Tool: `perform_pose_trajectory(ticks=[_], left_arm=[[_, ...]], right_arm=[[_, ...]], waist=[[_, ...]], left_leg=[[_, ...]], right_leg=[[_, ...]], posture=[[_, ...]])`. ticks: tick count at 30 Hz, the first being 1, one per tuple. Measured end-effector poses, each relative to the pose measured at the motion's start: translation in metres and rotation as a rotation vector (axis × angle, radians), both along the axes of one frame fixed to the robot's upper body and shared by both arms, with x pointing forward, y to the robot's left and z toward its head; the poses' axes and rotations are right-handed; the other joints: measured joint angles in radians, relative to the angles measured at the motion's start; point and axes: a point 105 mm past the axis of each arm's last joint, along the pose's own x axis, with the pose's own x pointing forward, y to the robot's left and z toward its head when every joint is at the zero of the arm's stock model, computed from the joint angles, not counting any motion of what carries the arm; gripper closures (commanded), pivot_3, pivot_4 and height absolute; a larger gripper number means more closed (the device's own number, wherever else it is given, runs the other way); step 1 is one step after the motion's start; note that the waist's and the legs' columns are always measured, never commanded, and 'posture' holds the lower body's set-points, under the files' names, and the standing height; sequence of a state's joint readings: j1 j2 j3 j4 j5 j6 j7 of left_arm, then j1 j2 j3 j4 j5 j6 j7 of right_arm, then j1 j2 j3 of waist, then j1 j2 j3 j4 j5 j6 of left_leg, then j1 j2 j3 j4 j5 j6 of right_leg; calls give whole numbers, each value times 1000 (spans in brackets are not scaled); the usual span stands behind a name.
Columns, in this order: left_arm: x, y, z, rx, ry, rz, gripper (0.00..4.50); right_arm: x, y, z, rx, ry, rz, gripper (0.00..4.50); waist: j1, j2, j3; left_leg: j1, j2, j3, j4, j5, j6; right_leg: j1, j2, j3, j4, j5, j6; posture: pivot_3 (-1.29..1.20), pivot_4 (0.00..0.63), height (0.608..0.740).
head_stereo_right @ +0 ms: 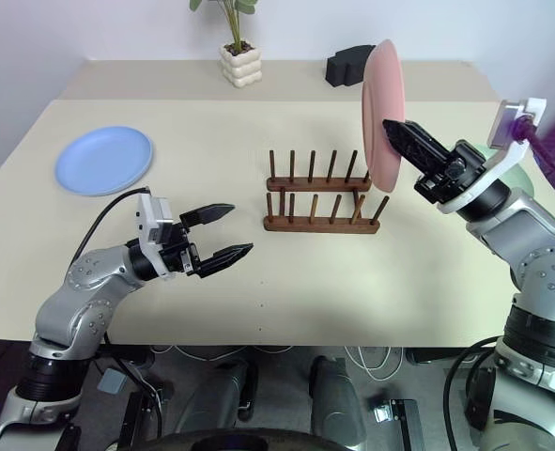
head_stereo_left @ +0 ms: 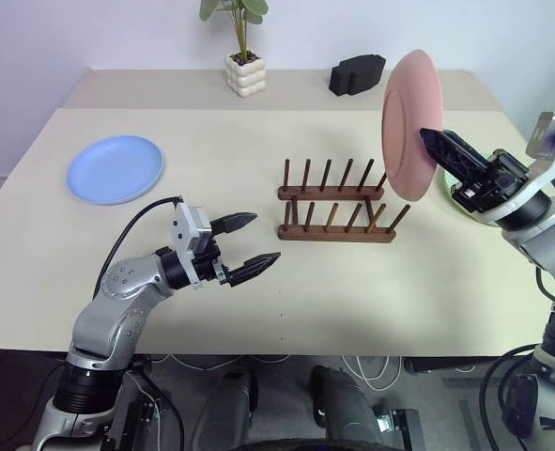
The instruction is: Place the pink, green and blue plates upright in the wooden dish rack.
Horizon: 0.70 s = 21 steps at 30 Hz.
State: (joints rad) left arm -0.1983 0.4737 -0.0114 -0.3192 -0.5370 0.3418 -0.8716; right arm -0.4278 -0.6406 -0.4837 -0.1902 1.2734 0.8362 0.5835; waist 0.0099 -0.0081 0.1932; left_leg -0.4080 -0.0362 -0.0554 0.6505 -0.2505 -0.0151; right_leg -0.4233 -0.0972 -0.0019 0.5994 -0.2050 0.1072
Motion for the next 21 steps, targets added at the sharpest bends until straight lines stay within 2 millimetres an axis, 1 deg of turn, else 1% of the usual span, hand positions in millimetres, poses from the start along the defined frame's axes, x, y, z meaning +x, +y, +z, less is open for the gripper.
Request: perform_pose_trajectory(ticks=[4,11,17,21], left_arm=[[0,0,1,2,-2,1,0],[0,1,1,2,-2,8,0],[1,1,2,2,4,18,0],[1,1,2,-2,7,22,0]], right_arm=[[-1,-1,-5,11,24,-3,4468],[-1,-1,-6,24,35,-4,4468],[1,-3,-17,54,68,-17,4468],[5,-9,-26,83,108,-30,4468]], waist=[[0,0,0],[1,0,0],[1,0,0],[0,0,0]], left_leg=[[0,0,1,0,0,0],[0,0,1,0,0,0],[0,0,1,0,0,0],[0,0,1,0,0,0]], right_leg=[[0,0,0,0,0,0],[0,0,0,0,0,0],[0,0,0,0,1,1],[0,0,0,0,1,1]], posture=[[0,150,735],[0,150,735],[0,150,735],[0,150,735]])
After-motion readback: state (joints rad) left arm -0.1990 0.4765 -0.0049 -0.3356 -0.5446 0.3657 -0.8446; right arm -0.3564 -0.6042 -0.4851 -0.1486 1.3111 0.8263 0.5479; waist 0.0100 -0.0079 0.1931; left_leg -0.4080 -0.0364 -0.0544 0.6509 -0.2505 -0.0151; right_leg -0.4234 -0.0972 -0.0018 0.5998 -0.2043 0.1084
